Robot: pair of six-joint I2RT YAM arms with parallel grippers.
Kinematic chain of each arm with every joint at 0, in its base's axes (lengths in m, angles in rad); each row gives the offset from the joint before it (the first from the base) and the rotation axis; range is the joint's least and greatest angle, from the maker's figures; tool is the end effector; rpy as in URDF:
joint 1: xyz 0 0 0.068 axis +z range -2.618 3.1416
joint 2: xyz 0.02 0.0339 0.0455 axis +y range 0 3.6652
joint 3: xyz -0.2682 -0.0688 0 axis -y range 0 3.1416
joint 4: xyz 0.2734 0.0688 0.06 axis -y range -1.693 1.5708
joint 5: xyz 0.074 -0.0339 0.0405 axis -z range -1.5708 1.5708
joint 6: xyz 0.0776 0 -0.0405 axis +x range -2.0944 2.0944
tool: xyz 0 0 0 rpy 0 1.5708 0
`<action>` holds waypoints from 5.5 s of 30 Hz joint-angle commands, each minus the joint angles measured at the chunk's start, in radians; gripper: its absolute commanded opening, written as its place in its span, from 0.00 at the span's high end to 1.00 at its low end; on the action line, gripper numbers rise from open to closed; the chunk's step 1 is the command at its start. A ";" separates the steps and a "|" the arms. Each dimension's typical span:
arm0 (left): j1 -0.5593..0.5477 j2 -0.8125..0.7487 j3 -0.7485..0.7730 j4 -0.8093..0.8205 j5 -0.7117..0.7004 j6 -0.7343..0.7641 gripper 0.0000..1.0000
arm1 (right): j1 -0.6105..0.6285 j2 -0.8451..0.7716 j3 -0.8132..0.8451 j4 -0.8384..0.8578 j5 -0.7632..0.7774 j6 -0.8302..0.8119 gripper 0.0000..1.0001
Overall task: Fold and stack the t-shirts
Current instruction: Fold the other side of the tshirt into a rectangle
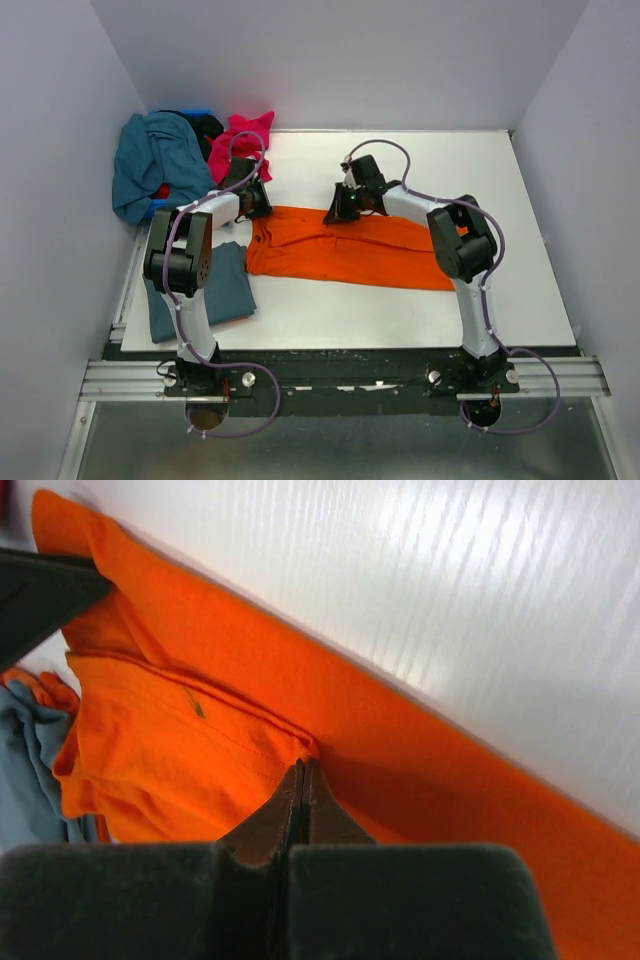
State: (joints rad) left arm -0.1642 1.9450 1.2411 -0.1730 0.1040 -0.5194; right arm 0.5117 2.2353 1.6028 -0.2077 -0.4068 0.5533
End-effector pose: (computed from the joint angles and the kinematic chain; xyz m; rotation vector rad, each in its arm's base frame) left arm 0.4544 -0.0835 0.1157 -0.3936 2.4577 -0.4236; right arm 0.4543 0.2904 0.1032 -0.1480 2.5530 0.9480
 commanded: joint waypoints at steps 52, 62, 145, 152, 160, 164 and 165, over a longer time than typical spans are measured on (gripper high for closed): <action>0.023 0.029 0.003 -0.028 0.002 0.024 0.69 | 0.077 0.041 -0.168 0.576 -0.461 0.194 0.33; 0.025 0.037 0.012 -0.037 -0.004 0.027 0.69 | 0.106 -0.120 -0.386 0.636 -0.491 0.160 0.33; -0.110 0.011 0.049 -0.051 -0.004 0.007 0.60 | 0.157 -0.149 -0.225 0.108 0.124 -0.053 0.53; -0.109 0.006 0.054 -0.057 -0.007 0.009 0.60 | 0.157 -0.129 -0.202 0.090 0.126 -0.061 0.54; -0.109 0.003 0.055 -0.063 -0.012 0.013 0.60 | 0.157 -0.163 -0.218 0.090 0.174 -0.072 0.55; -0.109 0.006 0.055 -0.063 -0.013 0.013 0.60 | 0.156 -0.166 -0.210 0.083 0.171 -0.073 0.55; -0.109 0.008 0.054 -0.063 -0.012 0.015 0.60 | 0.157 -0.163 -0.208 0.083 0.169 -0.072 0.55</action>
State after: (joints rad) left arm -0.2752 1.9491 1.2697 -0.2195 0.1162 -0.5201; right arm 0.6666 2.0960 1.3842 -0.0753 -0.2901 0.5083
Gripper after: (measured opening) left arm 0.402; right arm 0.454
